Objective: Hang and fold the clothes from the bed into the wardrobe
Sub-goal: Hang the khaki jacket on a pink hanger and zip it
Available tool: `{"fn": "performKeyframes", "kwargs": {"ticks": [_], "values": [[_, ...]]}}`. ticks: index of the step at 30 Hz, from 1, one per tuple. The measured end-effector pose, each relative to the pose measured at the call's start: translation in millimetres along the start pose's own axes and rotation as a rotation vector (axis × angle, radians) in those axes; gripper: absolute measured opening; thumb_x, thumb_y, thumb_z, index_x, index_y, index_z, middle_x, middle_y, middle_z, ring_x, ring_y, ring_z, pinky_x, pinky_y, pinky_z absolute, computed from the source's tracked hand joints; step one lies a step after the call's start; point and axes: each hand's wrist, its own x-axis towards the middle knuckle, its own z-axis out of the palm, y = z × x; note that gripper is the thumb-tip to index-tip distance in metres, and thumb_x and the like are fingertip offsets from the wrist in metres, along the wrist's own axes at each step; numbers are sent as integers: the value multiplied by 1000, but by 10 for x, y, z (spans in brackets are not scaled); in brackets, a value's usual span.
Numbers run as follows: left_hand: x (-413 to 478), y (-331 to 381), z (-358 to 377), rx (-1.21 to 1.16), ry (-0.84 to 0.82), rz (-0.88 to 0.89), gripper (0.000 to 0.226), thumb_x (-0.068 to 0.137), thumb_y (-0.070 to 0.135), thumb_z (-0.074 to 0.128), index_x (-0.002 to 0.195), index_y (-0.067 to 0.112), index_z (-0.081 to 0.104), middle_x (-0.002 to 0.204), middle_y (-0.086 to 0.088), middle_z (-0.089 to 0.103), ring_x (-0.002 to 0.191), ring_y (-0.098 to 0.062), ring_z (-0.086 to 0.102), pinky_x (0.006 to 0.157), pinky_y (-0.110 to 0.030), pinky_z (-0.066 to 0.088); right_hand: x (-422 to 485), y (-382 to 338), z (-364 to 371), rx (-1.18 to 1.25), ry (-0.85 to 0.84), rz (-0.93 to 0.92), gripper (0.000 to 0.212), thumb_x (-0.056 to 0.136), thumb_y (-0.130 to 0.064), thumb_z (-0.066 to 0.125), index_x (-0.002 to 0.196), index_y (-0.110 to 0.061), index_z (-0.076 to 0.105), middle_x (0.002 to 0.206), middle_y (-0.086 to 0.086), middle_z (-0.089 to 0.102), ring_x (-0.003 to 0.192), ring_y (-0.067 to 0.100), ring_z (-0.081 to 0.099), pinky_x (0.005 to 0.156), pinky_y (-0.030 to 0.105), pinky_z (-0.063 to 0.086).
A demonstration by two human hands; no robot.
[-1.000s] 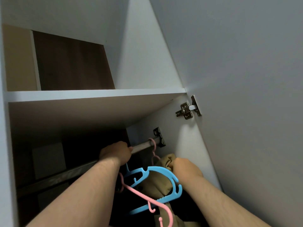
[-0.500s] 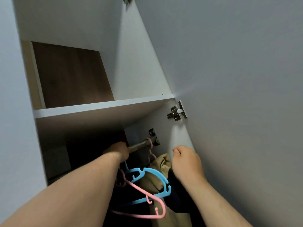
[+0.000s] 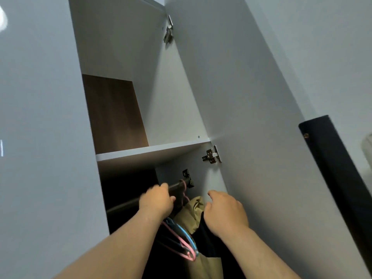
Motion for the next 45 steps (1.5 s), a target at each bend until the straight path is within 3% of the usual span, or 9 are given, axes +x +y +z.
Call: {"fn": "performKeyframes", "kwargs": {"ticks": [14, 23, 29, 32, 35, 37, 41, 43, 45], "values": [[-1688, -7, -201, -210, 79, 160, 49, 88, 41, 60, 133, 27, 46, 132, 6, 54, 122, -18, 51, 97, -33, 47, -942, 165, -238, -205, -109, -146, 44, 94, -22, 48, 137, -24, 39, 129, -2, 51, 118, 22, 49, 92, 37, 42], [-1532, 275, 382, -728, 274, 111, 53, 91, 37, 59, 141, 33, 40, 141, 17, 44, 134, -5, 36, 109, -25, 31, -856, 532, 130, -172, 9, -55, 53, 96, -28, 50, 147, -25, 36, 153, -5, 35, 142, 13, 30, 114, 33, 30], [-1068, 227, 864, -803, 92, 210, 65, 92, 36, 59, 146, 43, 25, 151, 27, 23, 142, 3, 12, 112, -17, 14, -467, 636, 343, -286, 66, -39, 54, 89, -24, 63, 141, -23, 48, 146, -1, 47, 136, 19, 42, 111, 27, 27], [-961, 284, 893, -863, -11, 197, 70, 91, 32, 62, 147, 44, 23, 151, 30, 17, 137, 12, 2, 108, -12, 4, -376, 610, 307, -337, -13, 48, 57, 86, -24, 67, 140, -22, 49, 146, -1, 47, 135, 20, 44, 108, 27, 30], [-899, 381, 816, -855, -169, 226, 84, 65, 19, 86, 139, 33, 47, 146, 13, 44, 137, -8, 35, 106, -32, 30, -368, 511, 195, -346, -63, 98, 58, 79, -21, 73, 135, -19, 54, 140, 3, 54, 126, 23, 54, 102, 29, 37], [-915, 453, 827, -843, -211, 275, 89, 56, 13, 90, 136, 26, 51, 141, 4, 52, 132, -21, 46, 99, -43, 44, -422, 462, 71, -368, -127, 136, 59, 75, -20, 76, 131, -19, 57, 135, 4, 58, 120, 24, 59, 97, 31, 43], [-928, 489, 531, -910, -252, 346, 77, 87, 24, 65, 149, 37, 21, 148, 27, 8, 142, 0, 5, 118, -29, 15, -604, 252, -271, -382, -183, 211, 62, 69, -21, 80, 127, -20, 60, 130, 3, 62, 111, 23, 64, 86, 33, 54], [-952, 456, 380, -901, -268, 392, 72, 91, 28, 60, 150, 37, 19, 146, 29, 7, 144, 0, 3, 117, -26, 12, -748, 121, -492, -410, -208, 242, 60, 69, -23, 77, 127, -20, 60, 129, 3, 63, 111, 24, 65, 86, 35, 55], [-1010, 411, 213, -883, -369, 439, 69, 86, 28, 66, 147, 33, 34, 151, 22, 24, 145, -6, 17, 114, -30, 22, -920, -21, -717, -436, -189, 296, 57, 69, -26, 72, 125, -20, 61, 127, 3, 64, 110, 23, 65, 86, 35, 55]]}}
